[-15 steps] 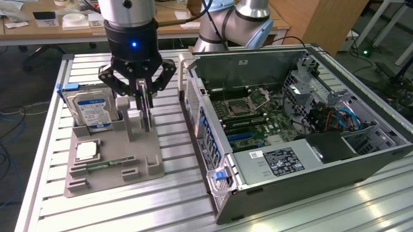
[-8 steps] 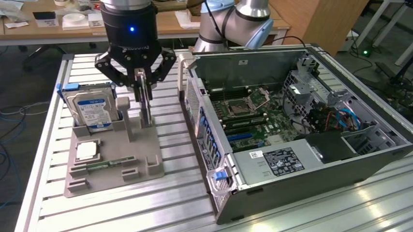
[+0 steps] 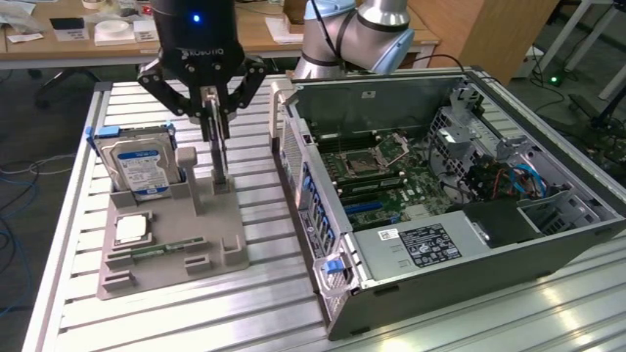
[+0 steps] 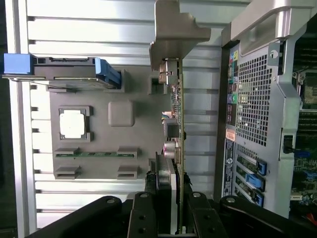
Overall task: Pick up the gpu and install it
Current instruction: 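Pick up the gpu and move the gpu toward the slot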
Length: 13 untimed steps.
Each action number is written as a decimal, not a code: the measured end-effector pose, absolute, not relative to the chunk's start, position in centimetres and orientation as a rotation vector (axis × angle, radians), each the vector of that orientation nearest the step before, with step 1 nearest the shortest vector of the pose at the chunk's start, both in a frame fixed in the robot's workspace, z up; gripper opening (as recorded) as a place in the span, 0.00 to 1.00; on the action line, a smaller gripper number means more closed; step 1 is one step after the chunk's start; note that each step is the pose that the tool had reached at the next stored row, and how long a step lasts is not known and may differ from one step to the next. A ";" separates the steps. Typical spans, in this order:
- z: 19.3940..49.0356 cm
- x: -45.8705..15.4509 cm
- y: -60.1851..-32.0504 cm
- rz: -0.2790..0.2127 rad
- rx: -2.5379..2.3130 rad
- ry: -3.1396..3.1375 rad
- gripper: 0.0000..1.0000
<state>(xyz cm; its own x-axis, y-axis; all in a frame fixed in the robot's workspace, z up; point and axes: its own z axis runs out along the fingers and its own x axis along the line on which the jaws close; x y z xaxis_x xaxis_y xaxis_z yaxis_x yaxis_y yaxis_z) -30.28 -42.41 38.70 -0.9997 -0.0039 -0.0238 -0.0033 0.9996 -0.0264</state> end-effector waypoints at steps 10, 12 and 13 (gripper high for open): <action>41.4 -30.3 -42.4 -0.043 -0.006 3.117 0.28; 41.9 -30.3 -42.4 -0.044 -0.006 3.117 0.28; 42.1 -30.3 -42.4 -0.044 -0.006 3.117 0.28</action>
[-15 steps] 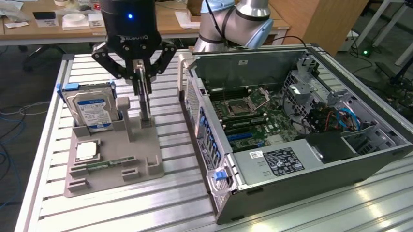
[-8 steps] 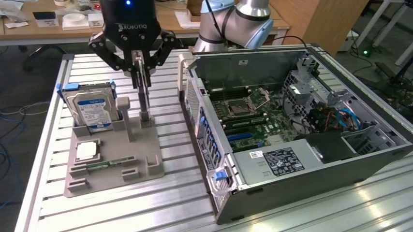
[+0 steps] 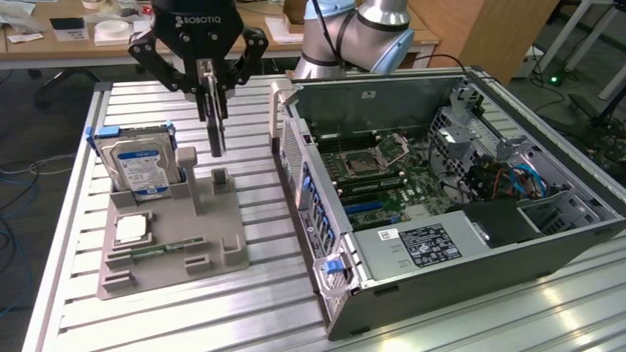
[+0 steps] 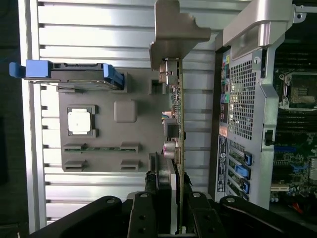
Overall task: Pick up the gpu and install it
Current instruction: 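Pick up the gpu and move the gpu toward the slot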
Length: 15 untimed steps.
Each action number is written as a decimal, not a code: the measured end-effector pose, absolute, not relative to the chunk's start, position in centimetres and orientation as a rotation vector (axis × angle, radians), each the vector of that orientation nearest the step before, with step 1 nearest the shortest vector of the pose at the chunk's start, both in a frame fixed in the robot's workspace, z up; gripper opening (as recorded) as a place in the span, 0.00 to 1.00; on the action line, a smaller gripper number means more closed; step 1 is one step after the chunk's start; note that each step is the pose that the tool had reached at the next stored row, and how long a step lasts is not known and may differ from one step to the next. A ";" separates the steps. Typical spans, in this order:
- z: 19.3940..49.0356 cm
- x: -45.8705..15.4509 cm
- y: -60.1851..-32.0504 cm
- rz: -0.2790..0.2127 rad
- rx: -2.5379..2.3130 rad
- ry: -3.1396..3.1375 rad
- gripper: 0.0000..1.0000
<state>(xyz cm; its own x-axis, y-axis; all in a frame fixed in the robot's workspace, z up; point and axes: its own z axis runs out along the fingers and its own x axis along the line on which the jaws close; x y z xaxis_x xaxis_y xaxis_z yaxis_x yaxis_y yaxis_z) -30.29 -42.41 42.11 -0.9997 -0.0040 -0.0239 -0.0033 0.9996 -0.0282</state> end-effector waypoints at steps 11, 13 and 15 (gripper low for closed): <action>43.3 -30.3 -42.4 -0.044 -0.006 3.117 0.28; 43.3 -30.0 -42.4 -0.044 -0.006 3.117 0.28; 43.2 -29.6 -42.4 -0.044 -0.005 3.117 0.28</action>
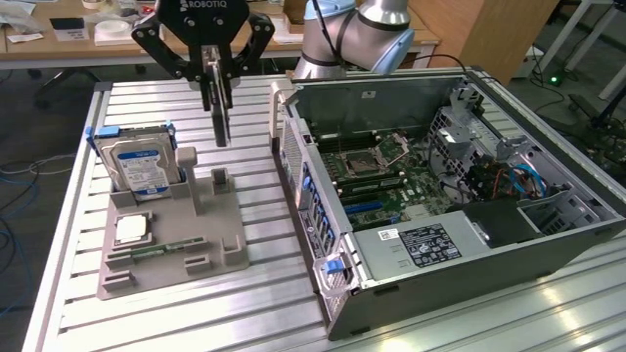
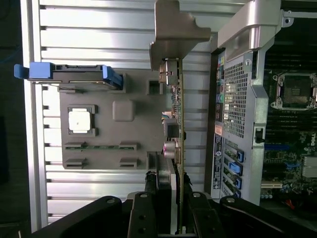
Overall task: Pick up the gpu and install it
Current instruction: 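Pick up the gpu and move the gpu toward the slot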
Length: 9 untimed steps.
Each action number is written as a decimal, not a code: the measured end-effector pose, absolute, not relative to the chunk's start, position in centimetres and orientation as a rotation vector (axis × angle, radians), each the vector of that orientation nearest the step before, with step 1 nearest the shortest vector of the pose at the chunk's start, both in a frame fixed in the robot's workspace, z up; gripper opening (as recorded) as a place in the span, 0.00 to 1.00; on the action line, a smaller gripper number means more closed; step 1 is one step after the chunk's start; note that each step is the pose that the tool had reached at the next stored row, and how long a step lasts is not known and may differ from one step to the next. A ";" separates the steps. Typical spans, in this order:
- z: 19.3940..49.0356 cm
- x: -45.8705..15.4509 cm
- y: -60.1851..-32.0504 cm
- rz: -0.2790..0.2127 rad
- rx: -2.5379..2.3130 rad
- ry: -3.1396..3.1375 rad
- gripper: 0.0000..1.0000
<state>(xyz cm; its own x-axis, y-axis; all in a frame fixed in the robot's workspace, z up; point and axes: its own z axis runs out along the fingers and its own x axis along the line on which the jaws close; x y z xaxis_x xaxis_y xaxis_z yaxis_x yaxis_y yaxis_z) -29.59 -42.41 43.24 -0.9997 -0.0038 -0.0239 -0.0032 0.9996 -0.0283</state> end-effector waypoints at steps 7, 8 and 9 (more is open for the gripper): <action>43.2 -27.6 -42.4 -0.044 -0.006 3.117 0.28; 43.2 -27.3 -42.4 -0.044 -0.006 3.117 0.28; 43.2 -27.1 -42.4 -0.044 -0.006 3.117 0.28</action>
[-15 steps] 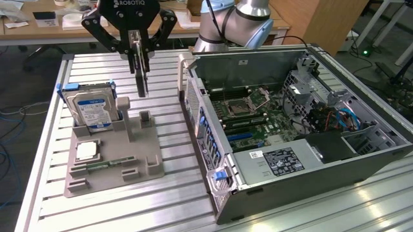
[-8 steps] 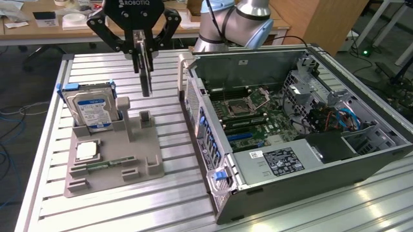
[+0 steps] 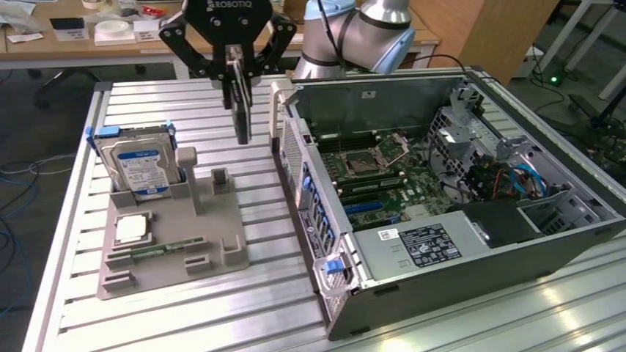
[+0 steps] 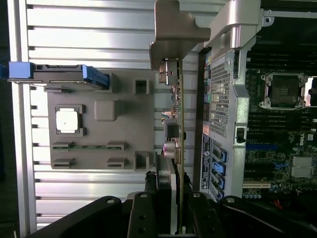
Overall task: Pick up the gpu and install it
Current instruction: 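Pick up the gpu and move the gpu toward the slot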
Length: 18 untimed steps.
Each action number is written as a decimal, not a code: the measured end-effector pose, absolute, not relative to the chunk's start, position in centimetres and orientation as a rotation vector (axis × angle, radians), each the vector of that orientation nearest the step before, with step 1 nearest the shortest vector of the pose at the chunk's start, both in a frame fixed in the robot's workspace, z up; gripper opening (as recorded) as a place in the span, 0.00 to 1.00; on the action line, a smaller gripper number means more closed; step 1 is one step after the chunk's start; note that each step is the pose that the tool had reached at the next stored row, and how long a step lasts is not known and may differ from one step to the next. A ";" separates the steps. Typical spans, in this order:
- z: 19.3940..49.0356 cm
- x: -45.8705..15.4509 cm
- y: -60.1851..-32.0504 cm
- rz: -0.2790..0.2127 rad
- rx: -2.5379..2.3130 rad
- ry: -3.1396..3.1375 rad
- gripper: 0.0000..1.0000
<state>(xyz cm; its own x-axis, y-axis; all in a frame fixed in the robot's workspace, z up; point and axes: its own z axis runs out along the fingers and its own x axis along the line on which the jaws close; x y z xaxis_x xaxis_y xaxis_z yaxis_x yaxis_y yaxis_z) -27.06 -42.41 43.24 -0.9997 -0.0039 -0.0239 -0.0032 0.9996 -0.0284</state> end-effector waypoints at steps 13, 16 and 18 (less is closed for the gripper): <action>43.2 -24.1 -42.4 -0.044 -0.006 3.117 0.28; 43.2 -23.4 -42.4 -0.044 -0.006 3.117 0.28; 43.2 -22.9 -42.4 -0.044 -0.006 3.117 0.28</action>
